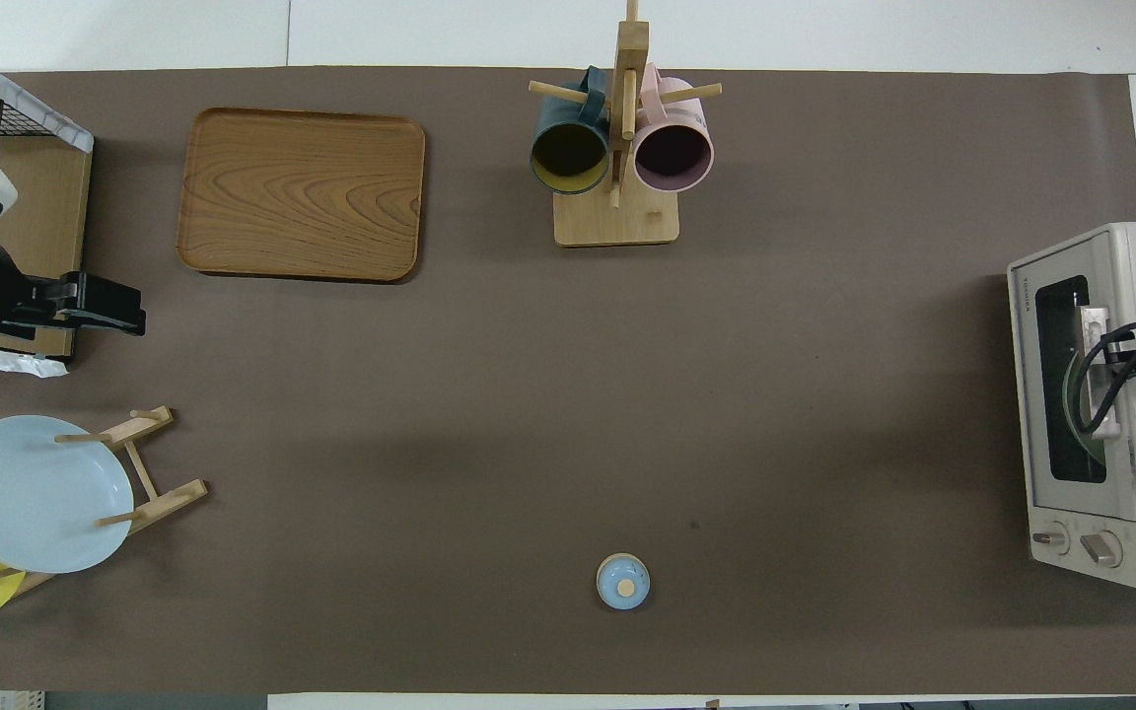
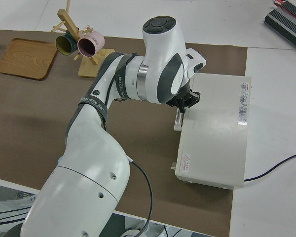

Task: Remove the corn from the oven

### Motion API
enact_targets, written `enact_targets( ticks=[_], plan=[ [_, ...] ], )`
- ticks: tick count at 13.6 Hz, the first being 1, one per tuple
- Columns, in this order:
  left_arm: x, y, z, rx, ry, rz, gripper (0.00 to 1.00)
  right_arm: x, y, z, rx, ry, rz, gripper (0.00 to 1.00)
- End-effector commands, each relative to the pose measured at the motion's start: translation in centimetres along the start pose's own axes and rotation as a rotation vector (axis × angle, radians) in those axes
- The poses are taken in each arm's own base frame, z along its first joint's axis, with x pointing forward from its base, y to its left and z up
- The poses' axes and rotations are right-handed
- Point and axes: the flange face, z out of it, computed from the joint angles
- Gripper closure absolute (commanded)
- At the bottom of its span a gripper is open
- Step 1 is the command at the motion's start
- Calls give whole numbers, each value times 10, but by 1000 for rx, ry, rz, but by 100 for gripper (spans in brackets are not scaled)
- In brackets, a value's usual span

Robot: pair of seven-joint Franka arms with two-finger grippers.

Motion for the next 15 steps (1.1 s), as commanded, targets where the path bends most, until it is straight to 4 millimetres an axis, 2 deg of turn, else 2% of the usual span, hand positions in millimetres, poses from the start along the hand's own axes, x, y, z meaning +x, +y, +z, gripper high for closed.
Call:
enact_targets(
  ticks=[1,4,6,7,9,10,14,15],
  plan=[
    [-4,0,-4,22,4,0,0,-8,4,4,23,13,21,100],
    [-4,0,-4,22,4,0,0,-8,5,13,49,16,29,100],
    [-5,0,-4,22,3,0,0,-11,8,31,48,37,19,100],
    [-5,0,-4,22,3,0,0,-12,5,40,48,41,11,100],
    [-5,1,-4,22,3,1,0,-8,-3,43,47,41,2,100],
    [-4,1,-4,22,4,1,0,-5,-11,46,47,37,-4,100],
    [-4,1,-4,22,4,1,0,20,-67,57,37,77,-10,100],
    [-4,1,-4,22,4,1,0,24,-76,61,37,80,4,100]
  ],
)
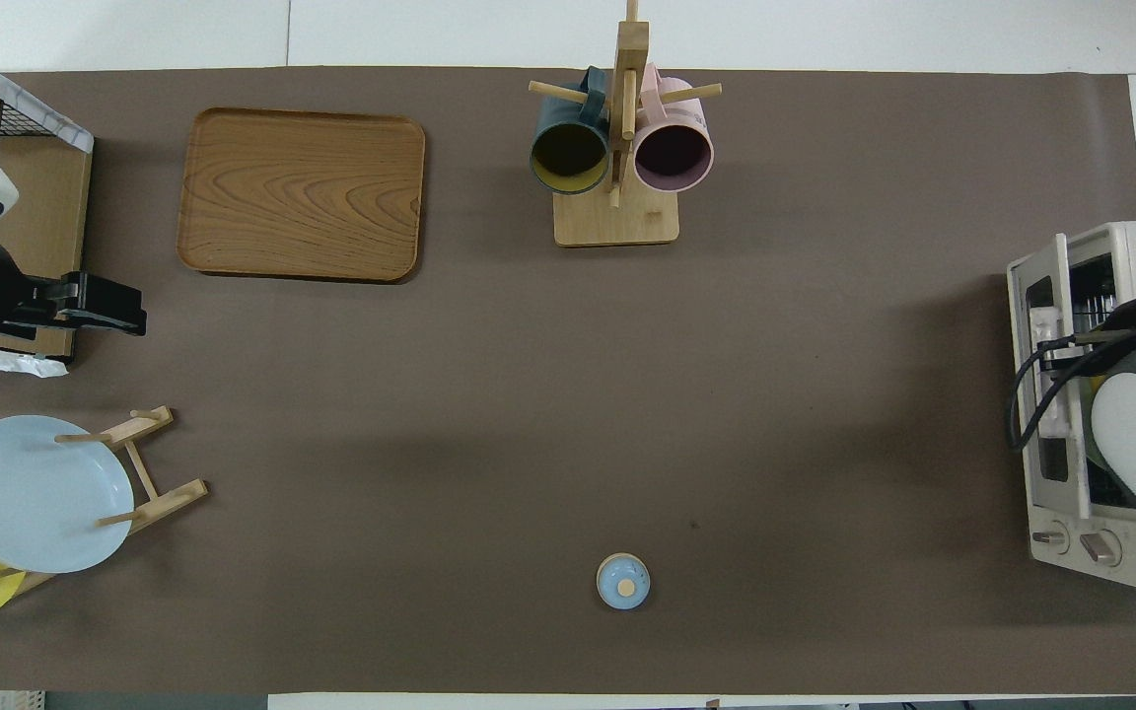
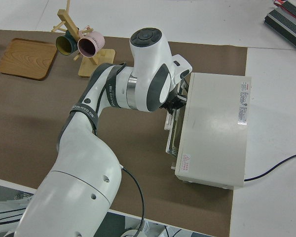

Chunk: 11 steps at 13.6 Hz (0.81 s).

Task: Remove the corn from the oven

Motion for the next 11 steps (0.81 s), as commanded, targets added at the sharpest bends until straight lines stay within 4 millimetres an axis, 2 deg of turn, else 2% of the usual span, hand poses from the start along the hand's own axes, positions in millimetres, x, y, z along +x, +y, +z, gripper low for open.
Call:
enact_targets(
  ticks=[1,3,6,8,11],
  plan=[
    [-4,0,-4,22,4,1,0,26,-22,47,6,31,14,100],
    [-5,0,-4,22,3,0,0,33,-29,69,9,54,7,100],
    [-5,-1,-4,22,0,0,0,33,-36,89,16,98,11,100],
    [-4,0,-4,22,4,1,0,38,-54,101,23,106,-2,100],
    [-4,0,-4,22,4,1,0,44,-58,124,54,97,25,100]
  ],
)
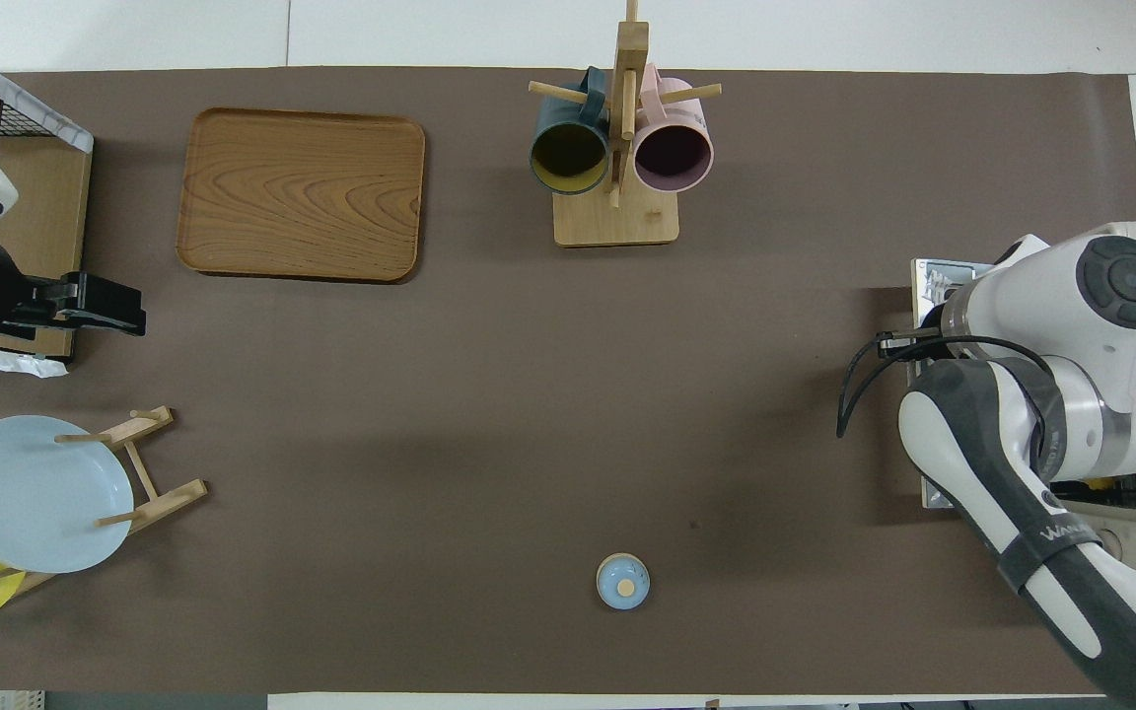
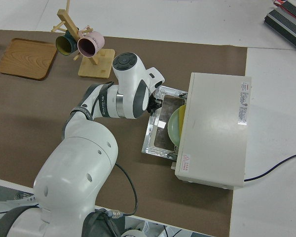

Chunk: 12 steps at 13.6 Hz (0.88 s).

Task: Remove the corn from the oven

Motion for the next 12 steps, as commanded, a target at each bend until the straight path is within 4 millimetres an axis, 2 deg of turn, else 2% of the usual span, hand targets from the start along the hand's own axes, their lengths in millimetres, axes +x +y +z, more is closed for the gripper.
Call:
enact_targets(
  ticks=[1,4,5,8,9,10,12],
  plan=[
    [-5,0,-4,22,3,0,0,10,24,19,-5,22,37,100],
    [-5,0,-4,22,3,0,0,11,17,25,33,14,63,100],
    [-5,1,-4,22,3,2,0,13,4,22,48,20,69,100],
    [-5,1,-5,22,3,2,0,14,-16,21,74,18,112,100],
    [-5,1,-4,22,0,2,0,18,-22,13,75,24,101,100],
    [-5,1,-4,22,0,2,0,25,-33,-5,77,24,80,100],
    [-5,1,-4,23,-2,2,0,32,-28,-43,65,-37,75,98]
  ],
)
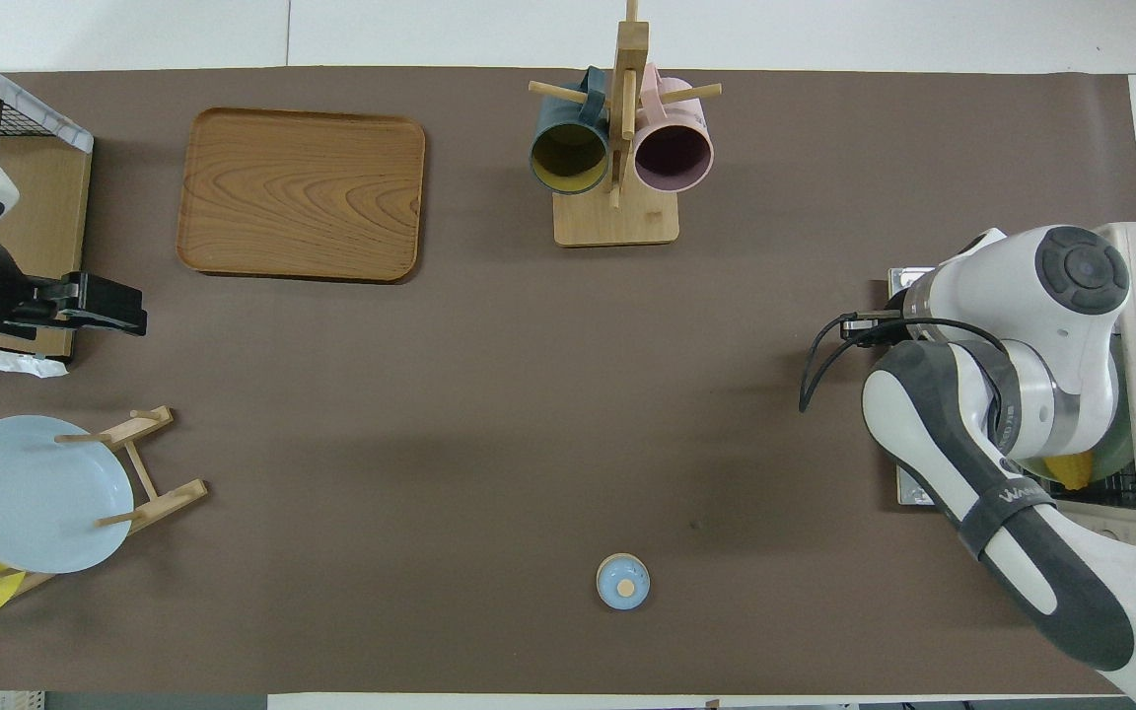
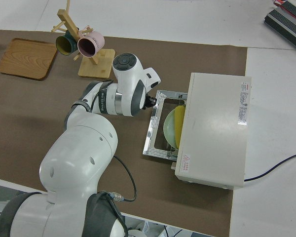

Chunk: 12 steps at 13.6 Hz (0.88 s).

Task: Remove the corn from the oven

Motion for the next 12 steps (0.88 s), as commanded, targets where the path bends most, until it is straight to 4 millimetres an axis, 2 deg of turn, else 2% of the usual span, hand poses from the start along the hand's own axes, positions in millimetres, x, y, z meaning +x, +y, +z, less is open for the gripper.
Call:
enact_targets(
  ticks=[1,2,3,4,5,7,9,12],
  plan=[
    [-5,0,-4,22,-2,1,0,7,9,-52,-1,-50,23,97],
    [-5,0,-4,22,-2,1,0,4,14,-61,-13,-56,23,93],
    [-5,0,-4,22,0,1,0,-1,29,-67,-33,-71,39,80],
    [-5,0,-4,22,-2,1,0,-5,46,-66,-36,-97,65,69],
    [-5,0,-4,22,-2,-1,0,-10,60,-62,-36,-113,86,66],
    [-6,0,-4,23,-3,-1,0,-24,82,-48,-44,-133,110,66],
    [-6,1,-3,23,-5,2,0,-32,86,-43,-61,-150,106,65],
    [-6,1,-3,23,-5,1,0,-34,91,-42,-98,-166,90,66]
  ],
)
